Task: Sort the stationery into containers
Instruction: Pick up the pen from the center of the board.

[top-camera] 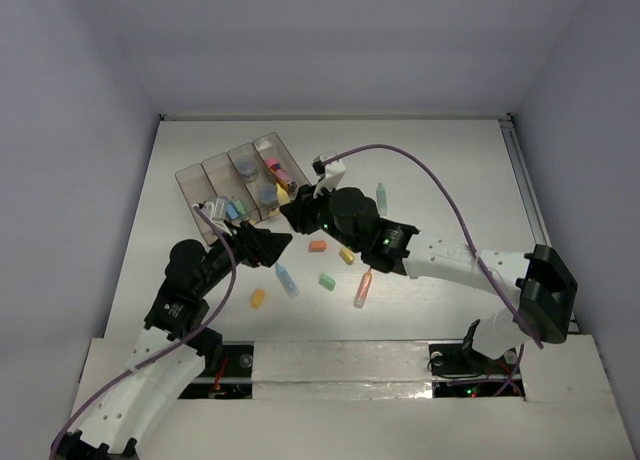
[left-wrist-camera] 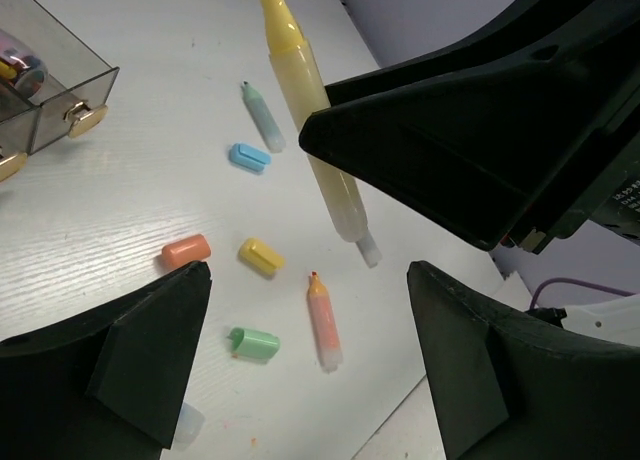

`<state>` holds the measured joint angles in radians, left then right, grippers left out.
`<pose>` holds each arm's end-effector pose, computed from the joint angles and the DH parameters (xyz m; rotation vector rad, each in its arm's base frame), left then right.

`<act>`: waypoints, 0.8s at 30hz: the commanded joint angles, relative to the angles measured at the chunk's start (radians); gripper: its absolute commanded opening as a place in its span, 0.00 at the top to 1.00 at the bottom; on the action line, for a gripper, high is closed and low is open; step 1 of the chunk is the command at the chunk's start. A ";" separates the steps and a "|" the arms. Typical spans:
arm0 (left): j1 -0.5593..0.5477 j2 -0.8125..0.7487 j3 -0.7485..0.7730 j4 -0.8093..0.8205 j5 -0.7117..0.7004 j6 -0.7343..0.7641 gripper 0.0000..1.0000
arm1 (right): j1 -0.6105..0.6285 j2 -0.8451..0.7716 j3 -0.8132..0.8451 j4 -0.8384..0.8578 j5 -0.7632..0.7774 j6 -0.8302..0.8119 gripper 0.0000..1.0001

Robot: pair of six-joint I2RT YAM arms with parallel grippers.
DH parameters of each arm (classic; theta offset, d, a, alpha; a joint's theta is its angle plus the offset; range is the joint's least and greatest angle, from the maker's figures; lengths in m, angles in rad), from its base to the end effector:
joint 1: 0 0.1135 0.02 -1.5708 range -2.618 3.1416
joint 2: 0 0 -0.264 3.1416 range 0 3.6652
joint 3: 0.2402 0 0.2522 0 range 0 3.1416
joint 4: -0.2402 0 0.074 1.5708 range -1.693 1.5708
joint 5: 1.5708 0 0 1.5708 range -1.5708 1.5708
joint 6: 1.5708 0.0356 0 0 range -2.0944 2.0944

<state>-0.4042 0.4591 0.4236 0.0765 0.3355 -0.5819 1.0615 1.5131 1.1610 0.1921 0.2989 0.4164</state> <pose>0.1221 -0.0650 0.2862 0.1393 1.6200 -1.0285 0.1857 0.3110 0.3317 -0.3481 1.7624 0.8236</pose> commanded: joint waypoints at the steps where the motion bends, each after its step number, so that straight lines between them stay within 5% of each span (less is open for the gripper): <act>1: -0.004 0.013 -0.019 0.152 0.027 -0.036 0.23 | 0.003 -0.024 -0.004 0.075 -0.021 0.024 0.97; 24: -0.042 0.161 -0.063 0.364 -0.032 -0.047 0.64 | 0.003 0.012 -0.053 0.118 -0.144 0.101 0.96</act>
<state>-0.4362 0.6144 0.3756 0.3355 0.3347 -0.6228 1.0603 1.5402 1.1381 0.2596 0.2108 0.4850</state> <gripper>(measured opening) 0.369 0.334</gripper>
